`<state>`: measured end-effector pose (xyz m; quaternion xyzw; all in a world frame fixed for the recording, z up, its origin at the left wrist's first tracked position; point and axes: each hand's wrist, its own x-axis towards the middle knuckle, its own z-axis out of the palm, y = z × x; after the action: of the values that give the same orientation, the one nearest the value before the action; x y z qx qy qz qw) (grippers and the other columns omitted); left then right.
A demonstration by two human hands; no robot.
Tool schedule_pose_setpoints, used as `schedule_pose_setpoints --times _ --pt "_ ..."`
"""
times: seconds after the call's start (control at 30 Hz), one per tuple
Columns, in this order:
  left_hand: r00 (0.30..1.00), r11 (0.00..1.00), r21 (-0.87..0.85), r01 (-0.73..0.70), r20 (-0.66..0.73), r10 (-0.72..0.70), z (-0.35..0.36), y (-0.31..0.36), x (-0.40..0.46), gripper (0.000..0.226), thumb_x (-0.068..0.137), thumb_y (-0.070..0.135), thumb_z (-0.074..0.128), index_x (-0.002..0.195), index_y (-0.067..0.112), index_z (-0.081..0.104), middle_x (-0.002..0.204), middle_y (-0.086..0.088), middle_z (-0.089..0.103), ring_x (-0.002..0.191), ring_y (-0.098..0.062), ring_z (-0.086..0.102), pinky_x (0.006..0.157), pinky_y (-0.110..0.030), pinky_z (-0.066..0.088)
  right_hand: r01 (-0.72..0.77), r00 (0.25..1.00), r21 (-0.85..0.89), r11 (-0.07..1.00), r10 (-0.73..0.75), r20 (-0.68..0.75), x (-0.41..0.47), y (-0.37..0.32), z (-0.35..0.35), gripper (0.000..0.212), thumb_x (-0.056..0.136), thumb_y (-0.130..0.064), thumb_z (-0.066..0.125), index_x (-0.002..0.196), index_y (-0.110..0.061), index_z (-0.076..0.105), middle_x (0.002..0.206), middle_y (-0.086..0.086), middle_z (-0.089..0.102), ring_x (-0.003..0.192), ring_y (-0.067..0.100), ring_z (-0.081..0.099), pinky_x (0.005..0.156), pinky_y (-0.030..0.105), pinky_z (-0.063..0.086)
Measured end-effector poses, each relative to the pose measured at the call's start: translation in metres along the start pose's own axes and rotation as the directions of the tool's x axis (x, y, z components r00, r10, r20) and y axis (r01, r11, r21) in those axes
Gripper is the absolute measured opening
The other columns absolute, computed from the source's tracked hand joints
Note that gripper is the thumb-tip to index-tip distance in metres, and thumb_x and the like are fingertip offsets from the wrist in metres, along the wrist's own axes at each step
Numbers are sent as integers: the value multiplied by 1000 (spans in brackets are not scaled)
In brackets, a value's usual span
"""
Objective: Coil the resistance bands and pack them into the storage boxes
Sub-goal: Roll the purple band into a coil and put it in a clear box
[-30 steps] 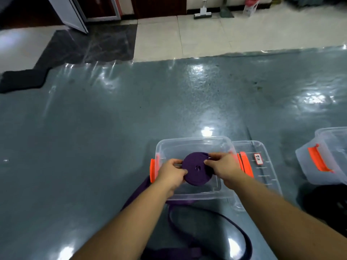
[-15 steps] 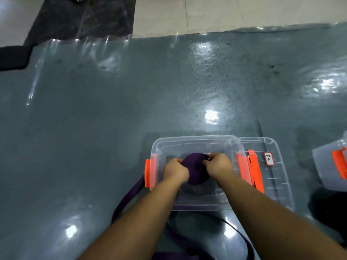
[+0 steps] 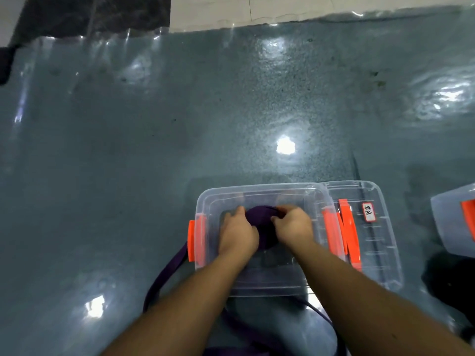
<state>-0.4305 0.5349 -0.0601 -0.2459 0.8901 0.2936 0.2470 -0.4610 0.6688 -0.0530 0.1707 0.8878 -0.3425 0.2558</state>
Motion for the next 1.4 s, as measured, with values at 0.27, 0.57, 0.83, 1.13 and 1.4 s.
schedule_pose_setpoints --times 0.27,0.57,0.83,1.13,1.4 --pt "997 997 -51 53 64 -50 -7 -1 6 37 90 25 69 124 27 54 126 -7 51 104 -28 60 81 -34 46 -152 988 55 987 151 10 7 2 1 22 89 -20 77 106 -6 76 108 13 77 104 29 71 87 29 52" --pt "977 980 -57 192 102 -185 -12 5 6 48 87 35 72 127 15 52 122 -9 57 98 -28 61 74 -37 49 -121 987 -19 992 123 105 2 -5 -9 16 88 -16 64 84 -6 76 94 17 77 95 34 72 84 39 58" --pt "965 977 66 205 153 -212 -38 21 -15 41 76 28 75 110 12 61 96 -7 70 70 -23 65 46 -29 43 -92 986 -117 989 107 128 -31 -17 -24 37 89 -20 63 122 -3 62 117 19 72 111 36 67 91 37 54" --pt "975 980 192 -53 220 10 -76 31 -67 22 81 18 64 101 9 67 87 -10 74 76 -27 73 62 -34 59 75 995 -236 969 -56 86 -89 -33 -51 47 93 -22 59 138 -8 50 135 17 63 123 35 61 97 36 50" --pt "959 935 218 -281 108 263 -93 13 -131 17 86 22 56 101 21 65 96 -3 70 81 -23 66 64 -32 49 238 970 -340 910 -243 30 -147 -17 -56 50 90 -26 60 136 -10 54 130 16 64 115 34 63 96 41 53"
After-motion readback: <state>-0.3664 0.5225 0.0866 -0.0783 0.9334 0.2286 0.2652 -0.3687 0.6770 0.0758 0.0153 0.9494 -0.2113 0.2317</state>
